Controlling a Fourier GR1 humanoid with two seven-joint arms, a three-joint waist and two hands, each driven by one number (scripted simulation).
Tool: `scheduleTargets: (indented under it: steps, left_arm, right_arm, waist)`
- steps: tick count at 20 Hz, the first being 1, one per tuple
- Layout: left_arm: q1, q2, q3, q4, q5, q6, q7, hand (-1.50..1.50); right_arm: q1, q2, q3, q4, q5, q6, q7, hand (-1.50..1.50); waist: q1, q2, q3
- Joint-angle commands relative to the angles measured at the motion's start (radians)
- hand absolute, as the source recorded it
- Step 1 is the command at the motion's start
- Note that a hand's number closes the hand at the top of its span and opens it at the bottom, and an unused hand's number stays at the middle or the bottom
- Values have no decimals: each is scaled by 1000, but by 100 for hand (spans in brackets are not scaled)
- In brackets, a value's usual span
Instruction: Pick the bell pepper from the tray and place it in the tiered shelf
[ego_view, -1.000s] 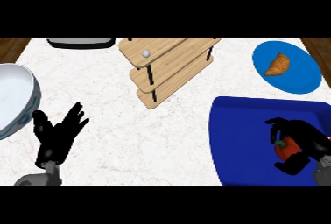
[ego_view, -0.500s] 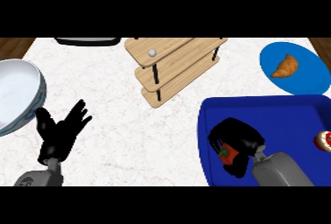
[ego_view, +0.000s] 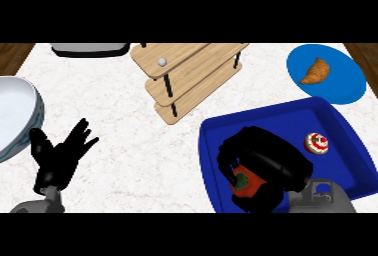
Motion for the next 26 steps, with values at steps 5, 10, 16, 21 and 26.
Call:
scheduleTargets:
  steps: [5,10,16,21,26]
  left_arm:
    - [-4,-28,-9,67,-32,16,-36,0]
    - [13,-9,0,-12,-2,-2,36,0]
    - [-22,-5,5,35,-16,-13,22,0]
    - [-29,-19,-2,52,-29,-16,9,0]
    - [-60,-31,-12,6,-40,14,71,0]
  right_arm:
    - [-206,100,-284,-279,-250,149,357,150]
    - [-462,95,-452,-180,-400,176,577,150]
    - [-785,59,-518,25,-480,106,779,150]
    - [-916,-29,-585,216,-466,65,717,150]
    - [-1048,-70,-570,436,-394,3,613,150]
  waist:
    - [-7,6,-6]
    - [14,7,-5]
    - [19,8,-5]
    - [21,11,-4]
    - [27,12,-4]
